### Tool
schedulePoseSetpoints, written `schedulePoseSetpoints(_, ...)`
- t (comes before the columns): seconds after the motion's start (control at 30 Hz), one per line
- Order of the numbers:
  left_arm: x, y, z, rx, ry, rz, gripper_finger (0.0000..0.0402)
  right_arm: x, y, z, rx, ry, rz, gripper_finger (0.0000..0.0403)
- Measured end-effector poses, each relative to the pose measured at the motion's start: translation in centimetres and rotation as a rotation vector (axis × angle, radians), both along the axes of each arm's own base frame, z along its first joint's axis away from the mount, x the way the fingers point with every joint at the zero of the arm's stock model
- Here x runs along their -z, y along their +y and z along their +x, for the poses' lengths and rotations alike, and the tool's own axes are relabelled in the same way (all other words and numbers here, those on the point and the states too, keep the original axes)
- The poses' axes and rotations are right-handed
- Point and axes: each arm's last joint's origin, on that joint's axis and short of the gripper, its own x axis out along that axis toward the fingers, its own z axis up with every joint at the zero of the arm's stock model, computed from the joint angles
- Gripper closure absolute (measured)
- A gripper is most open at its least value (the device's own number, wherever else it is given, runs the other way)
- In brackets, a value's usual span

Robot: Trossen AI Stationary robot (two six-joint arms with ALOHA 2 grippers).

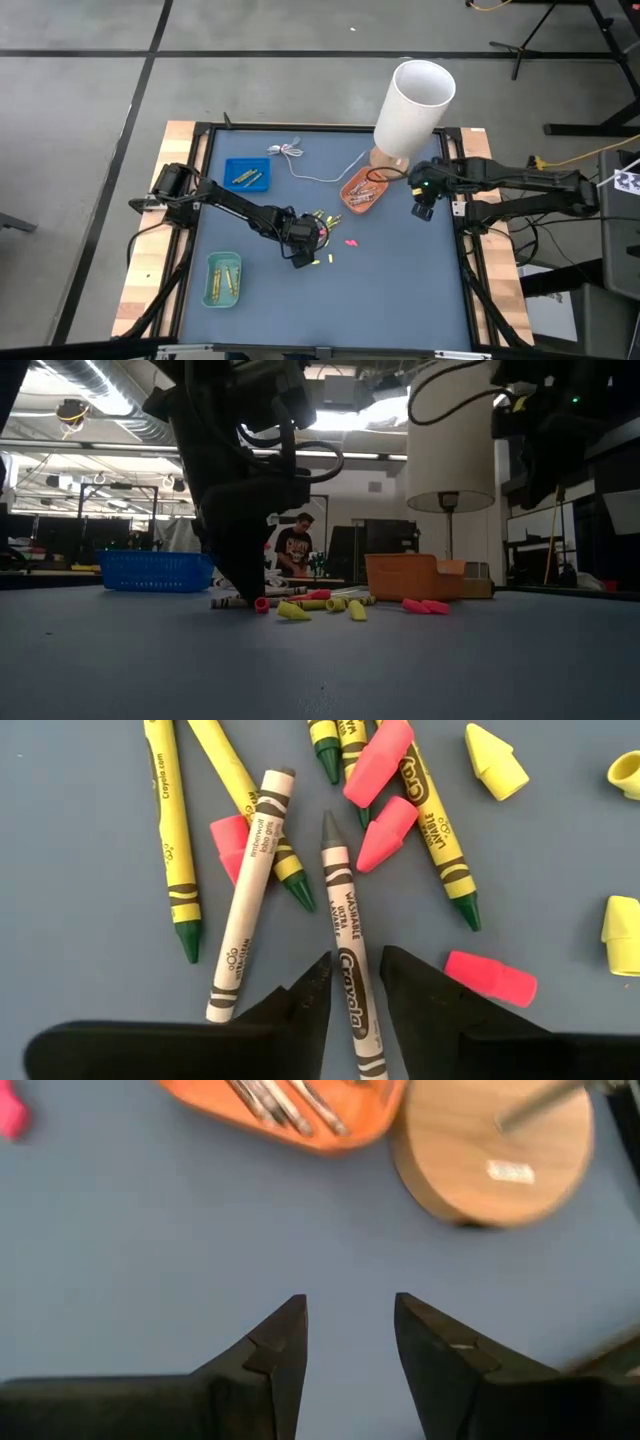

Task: Sort crayons
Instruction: Put the gray crayon into the orange bin

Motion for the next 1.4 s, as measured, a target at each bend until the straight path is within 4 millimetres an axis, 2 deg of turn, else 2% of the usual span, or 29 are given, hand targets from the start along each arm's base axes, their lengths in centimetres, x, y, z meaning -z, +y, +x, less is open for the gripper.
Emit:
schedulePoseSetpoints(0.4, 0.1, 0.0, 0.0, -0.001, 0.002, 0.001, 0.0392, 3.9, 0.1, 1.6, -0.051, -0.244, 0.061, 0.0254)
schedulePoseSetpoints(0.6, -0.3, 0.1, -0.1, -0.001, -0.006, 0.0, 0.0397, 4.7, 0.0, 2.0, -0.048, -0.305, 0.057, 0.0254)
schedulePoseSetpoints(0.8, -1.6, 0.1, -0.4, -0.002, -0.036, -0.008, 0.0397, 5.2, -0.1, 2.9, -0.046, -0.467, 0.041, 0.0254)
schedulePoseSetpoints(1.1, -4.9, 0.2, -0.3, -0.005, -0.196, -0.033, 0.0397, 6.8, -0.1, 3.0, -0.052, -0.575, 0.021, 0.0254)
schedulePoseSetpoints(1.27, -6.0, 0.6, 1.2, -0.027, -0.382, -0.056, 0.0397, 7.6, -0.1, 2.8, -0.054, -0.605, 0.016, 0.0254)
schedulePoseSetpoints(1.4, -6.8, 2.0, 2.6, -0.075, -0.536, -0.017, 0.0397, 7.8, -0.1, 2.7, -0.053, -0.601, 0.017, 0.0254)
